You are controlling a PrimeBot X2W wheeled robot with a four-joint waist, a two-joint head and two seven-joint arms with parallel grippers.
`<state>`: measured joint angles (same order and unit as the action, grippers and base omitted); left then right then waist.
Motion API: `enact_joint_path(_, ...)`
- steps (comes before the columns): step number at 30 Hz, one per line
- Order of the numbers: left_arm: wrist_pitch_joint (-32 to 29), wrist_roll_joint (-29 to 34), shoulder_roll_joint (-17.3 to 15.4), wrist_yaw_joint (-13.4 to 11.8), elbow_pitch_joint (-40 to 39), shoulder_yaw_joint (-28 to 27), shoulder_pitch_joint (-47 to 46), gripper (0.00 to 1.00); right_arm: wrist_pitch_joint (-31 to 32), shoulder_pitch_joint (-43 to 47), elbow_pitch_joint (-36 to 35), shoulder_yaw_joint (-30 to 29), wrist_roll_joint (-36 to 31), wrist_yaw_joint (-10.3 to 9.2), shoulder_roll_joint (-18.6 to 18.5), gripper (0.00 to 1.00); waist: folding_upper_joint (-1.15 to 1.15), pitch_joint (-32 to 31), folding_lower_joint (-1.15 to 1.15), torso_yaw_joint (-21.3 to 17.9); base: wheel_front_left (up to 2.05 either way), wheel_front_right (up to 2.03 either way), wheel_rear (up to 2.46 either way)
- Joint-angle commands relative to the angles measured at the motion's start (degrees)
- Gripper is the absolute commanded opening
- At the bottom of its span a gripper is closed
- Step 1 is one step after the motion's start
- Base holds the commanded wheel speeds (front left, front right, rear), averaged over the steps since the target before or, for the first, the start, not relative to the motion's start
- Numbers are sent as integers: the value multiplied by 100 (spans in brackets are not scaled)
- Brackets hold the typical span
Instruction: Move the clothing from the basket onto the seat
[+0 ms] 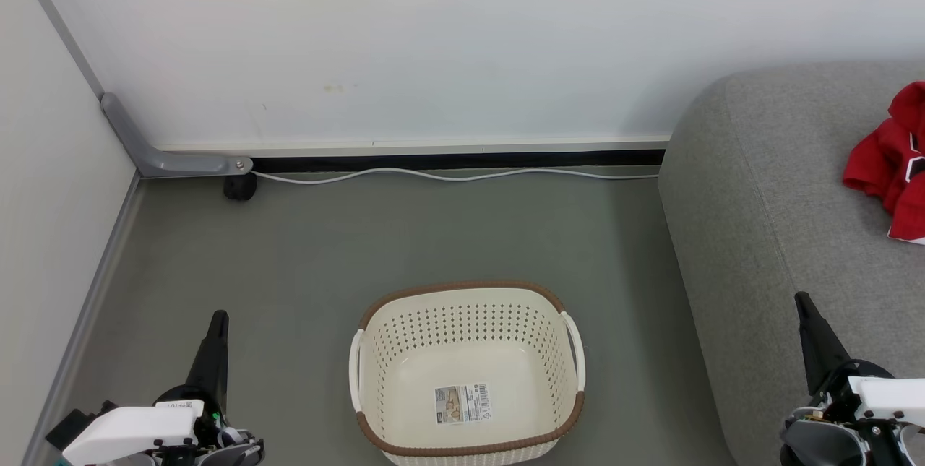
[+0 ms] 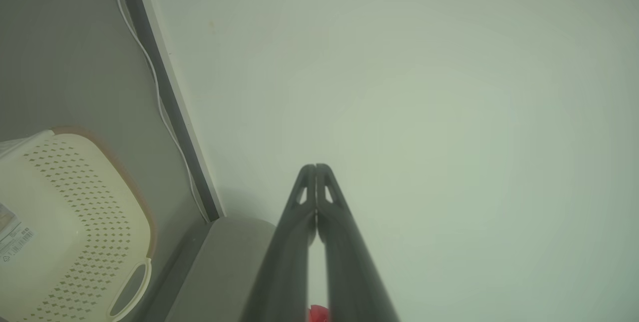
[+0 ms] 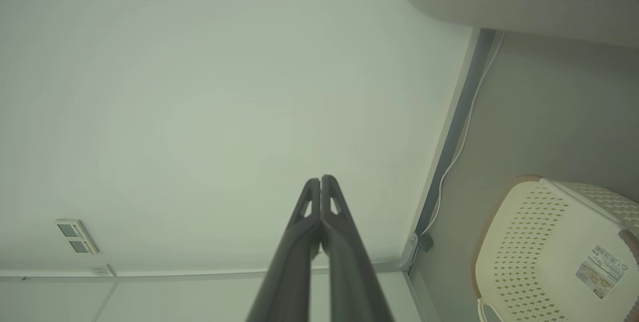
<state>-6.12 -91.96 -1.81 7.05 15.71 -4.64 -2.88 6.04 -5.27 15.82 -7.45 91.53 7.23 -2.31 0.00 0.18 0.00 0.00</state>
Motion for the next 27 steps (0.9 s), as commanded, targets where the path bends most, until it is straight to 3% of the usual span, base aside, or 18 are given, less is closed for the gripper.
enact_joint_path(1,-36,-20,-107,44,-164,-188,-332,0,46,-91,-179,92,62,25,-56,0,0,0,0,0,0,0,0)
enact_joint_path(27,-36,-21,-107,44,-165,-188,-332,0,45,-91,-179,93,63,25,-56,0,0,0,0,0,0,0,0)
